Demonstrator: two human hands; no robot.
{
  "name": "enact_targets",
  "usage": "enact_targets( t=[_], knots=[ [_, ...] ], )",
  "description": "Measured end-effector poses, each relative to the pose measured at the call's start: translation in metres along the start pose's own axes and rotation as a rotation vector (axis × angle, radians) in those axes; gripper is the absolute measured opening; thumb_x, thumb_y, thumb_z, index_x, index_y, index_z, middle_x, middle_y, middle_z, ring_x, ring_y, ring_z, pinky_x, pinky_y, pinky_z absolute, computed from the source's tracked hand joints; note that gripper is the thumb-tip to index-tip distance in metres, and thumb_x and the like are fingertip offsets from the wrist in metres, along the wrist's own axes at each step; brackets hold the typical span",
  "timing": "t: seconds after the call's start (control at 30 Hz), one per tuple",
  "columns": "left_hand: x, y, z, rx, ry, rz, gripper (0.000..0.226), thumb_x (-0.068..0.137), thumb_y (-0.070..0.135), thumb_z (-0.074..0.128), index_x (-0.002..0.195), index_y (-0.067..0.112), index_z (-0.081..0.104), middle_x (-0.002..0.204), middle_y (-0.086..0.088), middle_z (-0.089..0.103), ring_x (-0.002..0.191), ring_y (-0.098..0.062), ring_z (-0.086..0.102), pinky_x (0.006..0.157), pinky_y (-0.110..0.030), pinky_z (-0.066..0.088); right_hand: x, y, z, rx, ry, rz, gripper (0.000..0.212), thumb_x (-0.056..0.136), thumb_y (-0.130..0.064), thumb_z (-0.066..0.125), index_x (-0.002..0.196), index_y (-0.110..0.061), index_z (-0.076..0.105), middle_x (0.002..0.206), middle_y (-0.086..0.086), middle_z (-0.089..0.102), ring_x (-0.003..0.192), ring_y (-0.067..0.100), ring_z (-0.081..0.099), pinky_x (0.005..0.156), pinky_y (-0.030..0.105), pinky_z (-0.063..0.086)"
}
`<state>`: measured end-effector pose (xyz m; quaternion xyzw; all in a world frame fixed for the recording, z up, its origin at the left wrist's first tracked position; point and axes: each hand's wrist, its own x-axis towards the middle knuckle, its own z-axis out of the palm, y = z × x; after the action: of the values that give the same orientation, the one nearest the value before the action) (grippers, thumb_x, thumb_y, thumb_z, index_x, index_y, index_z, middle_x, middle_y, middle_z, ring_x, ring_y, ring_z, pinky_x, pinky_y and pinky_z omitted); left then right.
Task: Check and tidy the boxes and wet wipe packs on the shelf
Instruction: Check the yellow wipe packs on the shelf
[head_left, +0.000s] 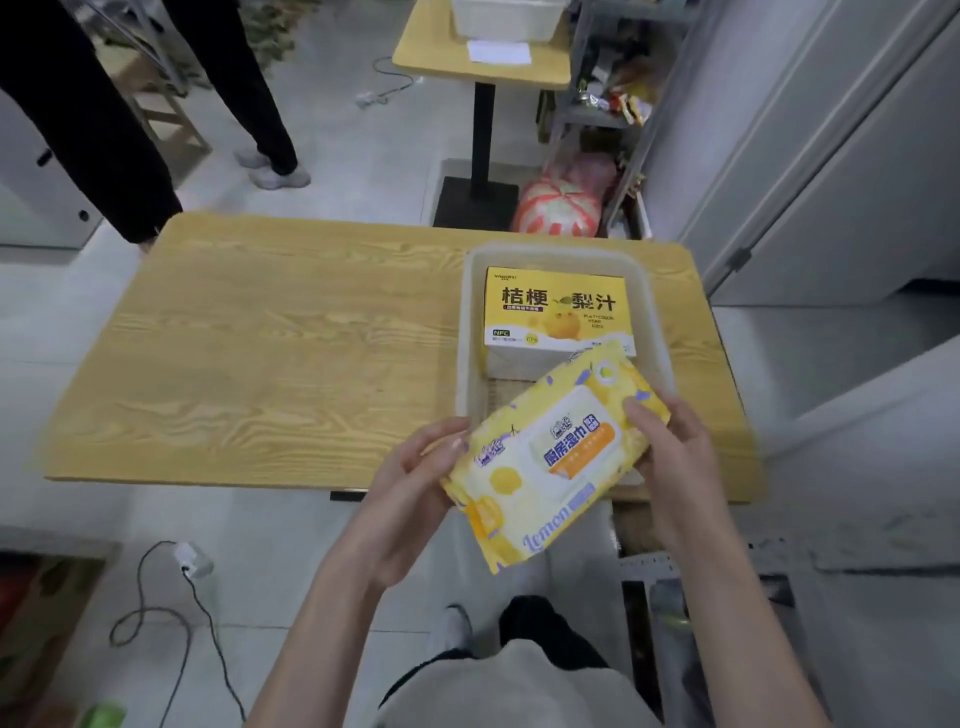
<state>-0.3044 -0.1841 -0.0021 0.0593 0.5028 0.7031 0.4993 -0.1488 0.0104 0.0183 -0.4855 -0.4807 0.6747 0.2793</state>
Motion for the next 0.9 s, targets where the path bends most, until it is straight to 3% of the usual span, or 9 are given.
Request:
enact_targets(
  t=[0.1,0.2,0.3,0.4,0.5,0.67,0.73,0.8,0.9],
  knots=[
    [0.034,0.001,0.015,-0.106,0.096,0.047,0.09,0.062,0.035,0.093,0.131,-0.005,0.051,0.123,-0.021,0.067,0.109,-0.032,0.062,0.093,-0.042,0.05,0.034,-0.004,-0.003,0.096,0.106,0.014,0.036,0.095,-0.015,0.072,0.131,-0.021,0.065,0.12,0.005,0.077,0.1,0.019,0.075,0.075,0.034,0.06],
    [0.065,0.002,0.046,-0.027,0.248,0.08,0.055,0.081,0.017,0.082,0.127,-0.002,0.058,0.124,-0.021,0.07,0.107,-0.031,0.067,0.099,-0.048,0.05,0.064,-0.005,-0.006,0.118,0.13,0.04,0.037,0.098,-0.014,0.069,0.133,-0.021,0.064,0.122,0.005,0.076,0.111,0.022,0.073,0.09,0.041,0.059],
    [0.096,0.002,0.07,0.098,0.358,0.096,0.023,0.091,0.01,0.07,0.114,0.012,0.07,0.11,-0.008,0.077,0.094,-0.019,0.071,0.083,-0.033,0.055,0.091,0.002,-0.016,0.082,0.116,0.111,0.033,0.1,-0.016,0.067,0.132,-0.019,0.064,0.124,0.005,0.076,0.113,0.023,0.073,0.095,0.044,0.06],
    [0.126,-0.005,0.078,0.223,0.38,0.087,0.026,0.092,0.011,0.07,0.115,0.024,0.07,0.113,0.004,0.075,0.1,-0.011,0.069,0.074,-0.018,0.056,0.119,0.015,-0.023,0.024,0.146,0.151,0.031,0.099,-0.014,0.068,0.13,-0.015,0.062,0.124,0.002,0.074,0.106,0.019,0.073,0.088,0.038,0.059],
    [0.152,-0.022,0.074,0.414,0.42,0.069,0.035,0.091,0.011,0.072,0.119,0.031,0.065,0.115,0.011,0.069,0.11,-0.014,0.065,0.088,-0.031,0.058,0.145,0.03,-0.024,-0.134,0.161,0.153,0.03,0.098,-0.013,0.069,0.126,-0.016,0.059,0.116,-0.003,0.068,0.095,0.009,0.065,0.077,0.024,0.05],
    [0.188,-0.049,0.067,0.616,0.471,-0.006,0.04,0.092,0.006,0.066,0.108,0.041,0.054,0.107,0.021,0.06,0.102,-0.005,0.063,0.095,-0.043,0.056,0.177,0.061,-0.024,-0.393,0.105,0.193,0.026,0.099,-0.016,0.067,0.124,-0.016,0.058,0.1,-0.009,0.062,0.098,0.016,0.057,0.085,0.027,0.039],
    [0.203,-0.059,0.062,0.668,0.487,-0.025,0.036,0.093,0.005,0.064,0.114,0.033,0.054,0.101,0.026,0.056,0.094,0.003,0.06,0.092,-0.041,0.057,0.188,0.074,-0.024,-0.476,0.079,0.236,0.02,0.101,-0.017,0.064,0.119,-0.02,0.056,0.099,-0.012,0.062,0.097,0.017,0.059,0.083,0.028,0.041],
    [0.214,-0.069,0.057,0.71,0.481,-0.063,0.035,0.095,0.004,0.061,0.126,0.02,0.055,0.097,0.026,0.054,0.088,0.006,0.058,0.086,-0.032,0.054,0.2,0.088,-0.026,-0.57,0.06,0.274,0.026,0.101,-0.019,0.063,0.126,-0.011,0.06,0.114,0.001,0.07,0.094,0.02,0.064,0.07,0.027,0.044],
    [0.225,-0.08,0.05,0.79,0.482,-0.088,0.035,0.095,0.003,0.06,0.13,0.009,0.056,0.097,0.017,0.057,0.09,-0.006,0.058,0.077,-0.015,0.043,0.214,0.111,-0.026,-0.655,0.036,0.317,0.035,0.1,-0.017,0.062,0.134,-0.008,0.061,0.124,0.01,0.071,0.099,0.025,0.069,0.062,0.024,0.044]
  ],
)
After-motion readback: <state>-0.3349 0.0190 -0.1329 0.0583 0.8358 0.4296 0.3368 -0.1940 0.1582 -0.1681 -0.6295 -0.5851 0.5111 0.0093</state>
